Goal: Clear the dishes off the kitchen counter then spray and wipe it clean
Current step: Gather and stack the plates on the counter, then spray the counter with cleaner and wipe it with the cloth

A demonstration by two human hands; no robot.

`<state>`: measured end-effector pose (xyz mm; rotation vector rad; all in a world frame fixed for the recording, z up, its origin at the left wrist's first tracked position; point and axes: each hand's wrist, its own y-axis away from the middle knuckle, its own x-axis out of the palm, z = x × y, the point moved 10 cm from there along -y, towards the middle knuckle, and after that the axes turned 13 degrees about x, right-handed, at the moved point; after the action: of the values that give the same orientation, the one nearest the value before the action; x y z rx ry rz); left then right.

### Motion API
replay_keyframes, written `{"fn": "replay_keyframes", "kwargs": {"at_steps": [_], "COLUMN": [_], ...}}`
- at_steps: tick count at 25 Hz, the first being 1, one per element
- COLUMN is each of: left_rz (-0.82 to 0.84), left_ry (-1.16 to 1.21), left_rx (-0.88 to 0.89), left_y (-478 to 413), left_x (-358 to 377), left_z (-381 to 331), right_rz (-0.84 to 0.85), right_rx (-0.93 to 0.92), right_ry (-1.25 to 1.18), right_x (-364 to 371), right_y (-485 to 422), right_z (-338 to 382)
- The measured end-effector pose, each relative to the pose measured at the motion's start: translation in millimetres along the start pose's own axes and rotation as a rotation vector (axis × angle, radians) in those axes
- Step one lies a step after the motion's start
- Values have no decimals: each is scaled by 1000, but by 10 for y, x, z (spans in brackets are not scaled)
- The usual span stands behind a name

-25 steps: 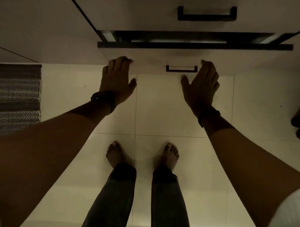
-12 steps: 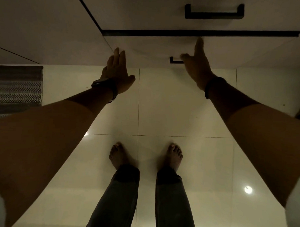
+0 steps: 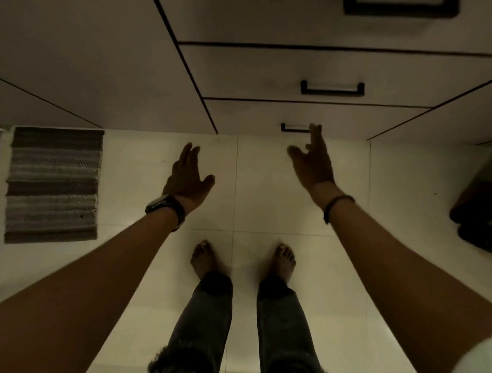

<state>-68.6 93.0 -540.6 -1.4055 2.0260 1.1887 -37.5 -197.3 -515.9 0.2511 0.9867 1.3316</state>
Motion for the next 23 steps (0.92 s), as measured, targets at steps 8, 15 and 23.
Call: {"fn": "replay_keyframes", "kwargs": {"at_steps": [8,15,23], "left_rz": [-253,-435,-547], "left_ry": [296,449,619], "left_rx": [96,145,105], "left_y": [1632,2587,2847], "left_x": [-2159,-3452,-4232], "left_z": [-813,-725,-385], "right_rz": [-2,-30,34], "right_rx": [-118,-283,-562], "right_ry": [-10,-179,-64], "right_x": [-420,-315,341], "right_y": [2571,3877,4397], "right_z": [1211,2499,3798]}}
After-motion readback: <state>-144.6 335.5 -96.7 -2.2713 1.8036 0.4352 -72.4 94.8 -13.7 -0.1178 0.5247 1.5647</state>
